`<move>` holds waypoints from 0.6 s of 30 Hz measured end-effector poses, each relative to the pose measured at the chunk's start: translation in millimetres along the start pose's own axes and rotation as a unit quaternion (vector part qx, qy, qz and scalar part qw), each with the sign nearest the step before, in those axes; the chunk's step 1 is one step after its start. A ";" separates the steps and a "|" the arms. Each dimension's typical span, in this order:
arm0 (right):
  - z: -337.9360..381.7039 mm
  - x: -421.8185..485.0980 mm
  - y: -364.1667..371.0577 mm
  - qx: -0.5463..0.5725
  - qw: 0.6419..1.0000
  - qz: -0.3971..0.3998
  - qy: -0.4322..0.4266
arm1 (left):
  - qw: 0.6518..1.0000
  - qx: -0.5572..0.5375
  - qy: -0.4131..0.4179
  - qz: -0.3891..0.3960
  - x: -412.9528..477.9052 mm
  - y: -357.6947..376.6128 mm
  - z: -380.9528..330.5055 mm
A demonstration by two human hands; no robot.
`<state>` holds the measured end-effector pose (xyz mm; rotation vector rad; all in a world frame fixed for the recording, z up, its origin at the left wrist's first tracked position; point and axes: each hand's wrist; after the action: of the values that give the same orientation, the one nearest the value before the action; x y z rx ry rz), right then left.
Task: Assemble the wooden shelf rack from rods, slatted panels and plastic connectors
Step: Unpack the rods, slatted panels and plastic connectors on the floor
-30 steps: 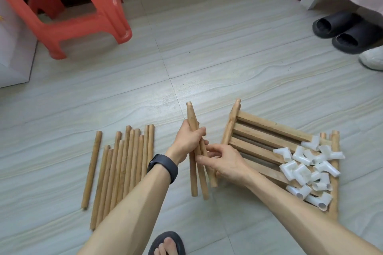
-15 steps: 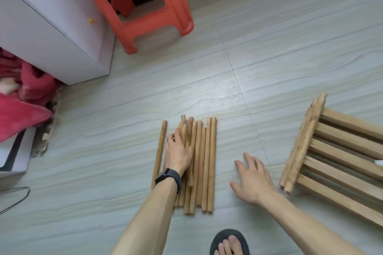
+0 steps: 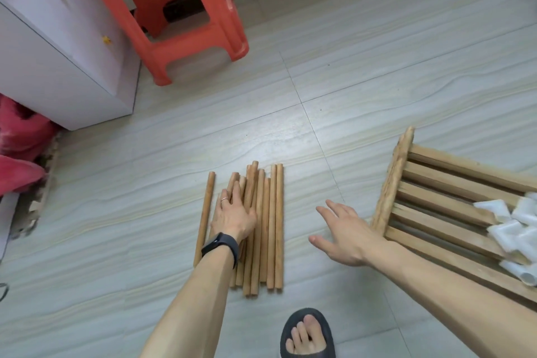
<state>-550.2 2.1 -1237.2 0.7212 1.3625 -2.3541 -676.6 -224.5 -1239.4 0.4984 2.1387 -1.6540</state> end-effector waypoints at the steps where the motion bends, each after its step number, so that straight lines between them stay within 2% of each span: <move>1: -2.1 -6.8 -7.8 0.005 1.000 -0.016 0.004 | 1.000 0.010 0.013 0.005 -6.3 -2.8 -4.6; 5: -18.0 -49.0 -35.1 -0.004 0.997 -0.076 0.027 | 0.994 0.038 0.105 0.018 -35.7 -12.5 -32.9; 9: -53.0 -113.1 -53.4 0.004 0.989 -0.123 0.081 | 0.973 0.080 0.213 0.046 -87.4 -14.1 -98.3; 14: -119.8 -193.5 -54.0 -0.015 0.976 -0.122 0.178 | 0.908 0.124 0.396 0.066 -166.5 -6.1 -198.4; 18: -174.7 -228.8 -48.1 -0.005 0.961 -0.121 0.247 | 0.856 0.191 0.477 0.044 -206.6 17.6 -261.0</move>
<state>-341.7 184.2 -1144.7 1.2683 1.7452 -2.4454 -512.7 24.3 -1089.8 1.8342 2.2736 -2.0265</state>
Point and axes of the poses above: each hand's wrist, its own x-axis towards the middle knuckle, its own y-axis out of the palm, z = x × y
